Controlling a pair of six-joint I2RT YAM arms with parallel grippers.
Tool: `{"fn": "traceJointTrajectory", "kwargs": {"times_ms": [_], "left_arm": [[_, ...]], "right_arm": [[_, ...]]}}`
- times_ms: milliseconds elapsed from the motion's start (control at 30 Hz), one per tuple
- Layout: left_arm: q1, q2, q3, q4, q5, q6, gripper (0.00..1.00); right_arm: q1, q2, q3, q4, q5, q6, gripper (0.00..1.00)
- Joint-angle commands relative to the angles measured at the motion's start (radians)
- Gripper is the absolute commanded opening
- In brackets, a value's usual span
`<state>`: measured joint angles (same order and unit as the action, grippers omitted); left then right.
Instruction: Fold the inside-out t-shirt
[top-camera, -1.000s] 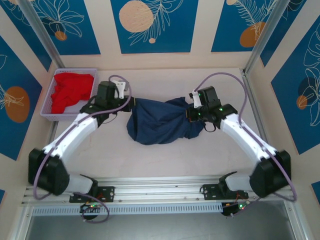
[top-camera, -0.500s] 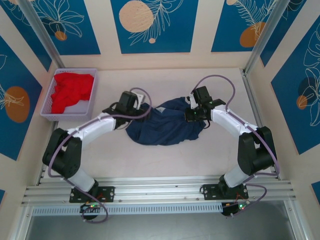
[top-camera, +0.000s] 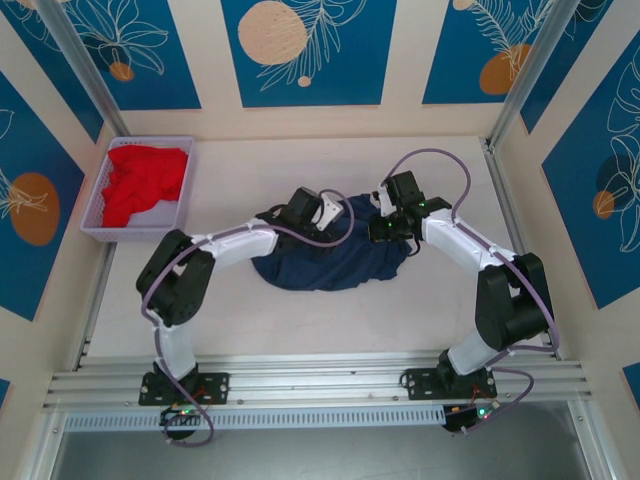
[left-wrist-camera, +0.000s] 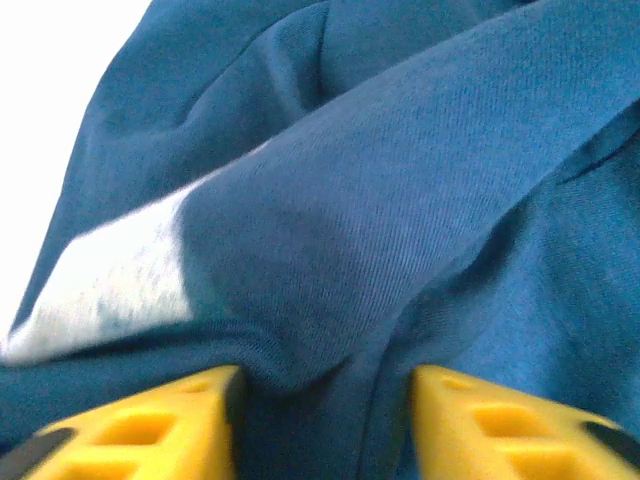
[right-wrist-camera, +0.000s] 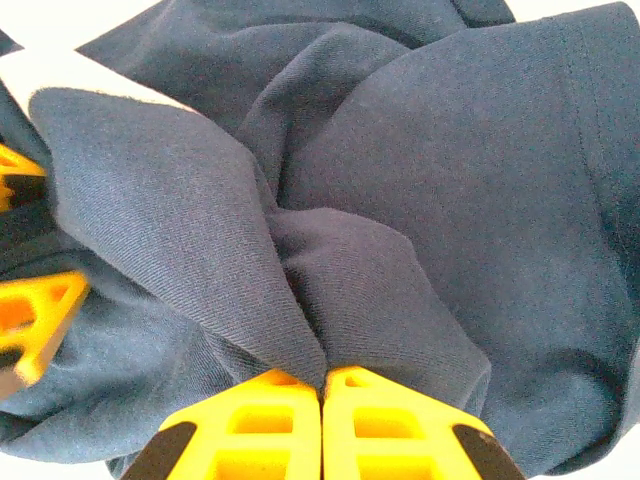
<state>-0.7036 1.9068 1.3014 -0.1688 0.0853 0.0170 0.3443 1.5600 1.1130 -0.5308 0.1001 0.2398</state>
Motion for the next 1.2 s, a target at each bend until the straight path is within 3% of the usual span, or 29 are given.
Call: {"fn": "traceJointTrajectory", "kwargs": {"times_ms": [0,100,167,267,400,533,733,833,1000,1167], "left_arm": [[-0.005,0.045,0.08,-0.053,0.035,0.04,0.33],[-0.001,0.062,0.113,-0.076,0.076,0.035,0.1],[0.009,0.04,0.111,-0.077,0.13,0.004,0.01],[0.044,-0.044,0.065,-0.035,0.281,-0.105,0.0],[0.085,-0.174,-0.024,0.048,0.447,-0.286,0.0],[0.093,-0.25,-0.048,0.0,0.462,-0.353,0.0],[0.101,-0.319,-0.078,-0.011,0.464,-0.408,0.0],[0.101,-0.337,-0.082,-0.014,0.463,-0.418,0.0],[0.101,-0.355,-0.086,-0.016,0.463,-0.433,0.0],[0.101,-0.384,-0.098,-0.018,0.462,-0.434,0.0]], "right_arm": [[-0.005,-0.037,0.015,0.003,-0.019,-0.002,0.08],[-0.01,-0.05,0.011,0.001,-0.014,-0.001,0.08],[-0.013,-0.063,0.009,-0.001,-0.002,0.0,0.09],[-0.016,-0.085,0.005,-0.006,0.036,0.006,0.14],[-0.012,-0.119,-0.008,-0.011,0.091,0.009,0.29],[0.009,-0.221,-0.069,0.035,0.045,0.006,0.38],[0.094,-0.435,-0.237,0.177,-0.15,0.048,0.42],[0.136,-0.468,-0.305,0.258,-0.214,0.132,0.42],[0.215,-0.404,-0.345,0.336,-0.128,0.272,0.42],[0.223,-0.296,-0.327,0.368,-0.008,0.37,0.44]]}}
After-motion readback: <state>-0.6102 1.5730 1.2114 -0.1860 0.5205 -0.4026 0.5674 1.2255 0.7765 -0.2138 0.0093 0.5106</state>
